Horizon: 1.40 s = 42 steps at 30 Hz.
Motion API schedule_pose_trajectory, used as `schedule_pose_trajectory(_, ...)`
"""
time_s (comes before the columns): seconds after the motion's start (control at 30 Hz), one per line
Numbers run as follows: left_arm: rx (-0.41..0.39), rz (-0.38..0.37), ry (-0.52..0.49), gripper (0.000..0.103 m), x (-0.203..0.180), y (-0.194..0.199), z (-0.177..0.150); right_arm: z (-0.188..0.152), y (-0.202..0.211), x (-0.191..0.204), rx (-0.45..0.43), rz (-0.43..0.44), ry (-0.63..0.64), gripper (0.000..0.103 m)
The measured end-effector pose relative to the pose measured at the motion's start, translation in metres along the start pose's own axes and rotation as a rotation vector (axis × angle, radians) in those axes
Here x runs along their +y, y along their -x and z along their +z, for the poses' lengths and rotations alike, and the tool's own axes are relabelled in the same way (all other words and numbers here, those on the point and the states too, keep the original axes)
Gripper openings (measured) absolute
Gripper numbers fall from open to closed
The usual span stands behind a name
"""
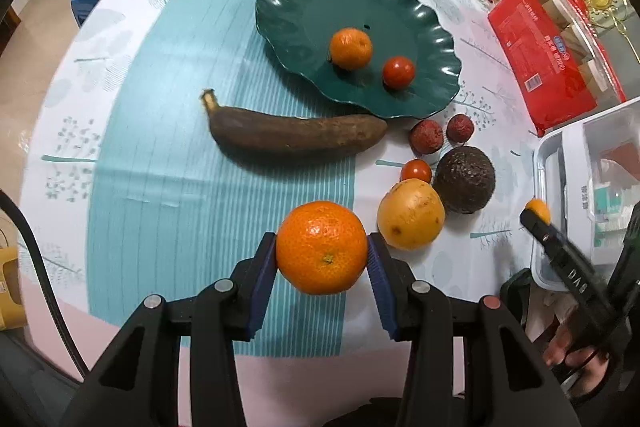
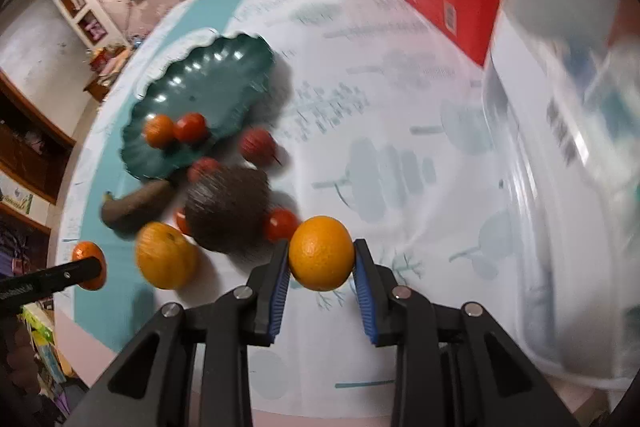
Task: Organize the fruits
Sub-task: 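Carry the tangerine and small orange onto the green plate with both tools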
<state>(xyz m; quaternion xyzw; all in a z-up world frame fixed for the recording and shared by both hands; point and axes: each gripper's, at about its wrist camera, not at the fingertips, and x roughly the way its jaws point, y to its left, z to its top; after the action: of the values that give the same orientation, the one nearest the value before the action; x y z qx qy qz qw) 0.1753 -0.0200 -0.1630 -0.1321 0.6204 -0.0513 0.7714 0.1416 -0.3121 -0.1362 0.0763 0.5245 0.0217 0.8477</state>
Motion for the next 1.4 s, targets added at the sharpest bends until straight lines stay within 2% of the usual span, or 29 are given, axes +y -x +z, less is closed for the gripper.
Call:
schedule_pose_trajectory(0.23, -0.083, 0.028, -0.055, 0.043, 0.001, 0.051, 0.007, 0.021, 0.022, 0.014, -0.035, 0.036, 0.046, 0.031)
schedule_pose_trajectory(0.47, -0.135, 0.053, -0.064, 0.043, 0.007, 0.087, 0.029, 0.045, 0.039, 0.031, -0.093, 0.056, 0.089, 0.031)
schedule_pose_trajectory(0.63, -0.173, 0.079, -0.071, 0.043, 0.009, 0.105, 0.054, 0.071, 0.05, 0.039, -0.142, 0.074, 0.095, 0.031)
schedule_pose_trajectory(0.83, -0.216, 0.084, -0.077, 0.043, 0.007, 0.115, 0.094, 0.101, 0.042, 0.053, -0.151, 0.095, 0.104, 0.031)
schedule_pose_trajectory(1.03, -0.237, 0.078, -0.08, 0.043, 0.005, 0.101, 0.138, 0.134, 0.018, 0.072, -0.155, 0.111, 0.108, 0.031)
schedule_pose_trajectory(1.17, -0.202, 0.047, -0.083, 0.043, 0.005, 0.073, 0.156, 0.147, -0.006, 0.084, -0.141, 0.112, 0.119, 0.031)
schedule_pose_trajectory(1.4, -0.158, -0.027, -0.094, 0.043, 0.005, 0.012, 0.179, 0.145, -0.064, 0.101, -0.068, 0.15, 0.101, 0.031)
